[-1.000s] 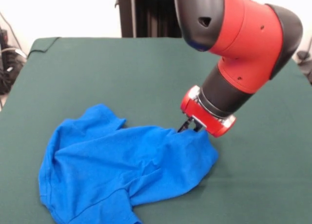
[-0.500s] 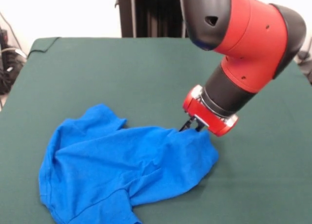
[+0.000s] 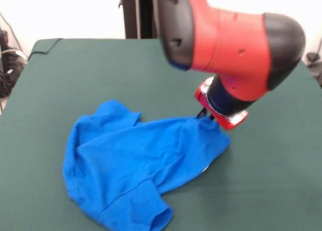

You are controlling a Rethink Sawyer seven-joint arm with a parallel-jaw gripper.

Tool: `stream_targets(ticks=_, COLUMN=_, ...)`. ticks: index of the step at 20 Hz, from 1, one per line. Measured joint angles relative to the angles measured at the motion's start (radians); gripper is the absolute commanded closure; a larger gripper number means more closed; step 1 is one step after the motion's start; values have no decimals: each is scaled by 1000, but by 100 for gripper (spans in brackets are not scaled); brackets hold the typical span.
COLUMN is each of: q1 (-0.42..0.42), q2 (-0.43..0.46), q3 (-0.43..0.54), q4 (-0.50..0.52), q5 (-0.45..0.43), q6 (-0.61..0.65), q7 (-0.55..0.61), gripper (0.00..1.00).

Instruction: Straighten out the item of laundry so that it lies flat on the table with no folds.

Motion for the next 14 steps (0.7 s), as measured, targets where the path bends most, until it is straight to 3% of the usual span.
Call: stream_targets(ticks=14, q1=-129, q2=153, q3=235, q4=-113, q5=112, q6=569, q7=0, gripper=100)
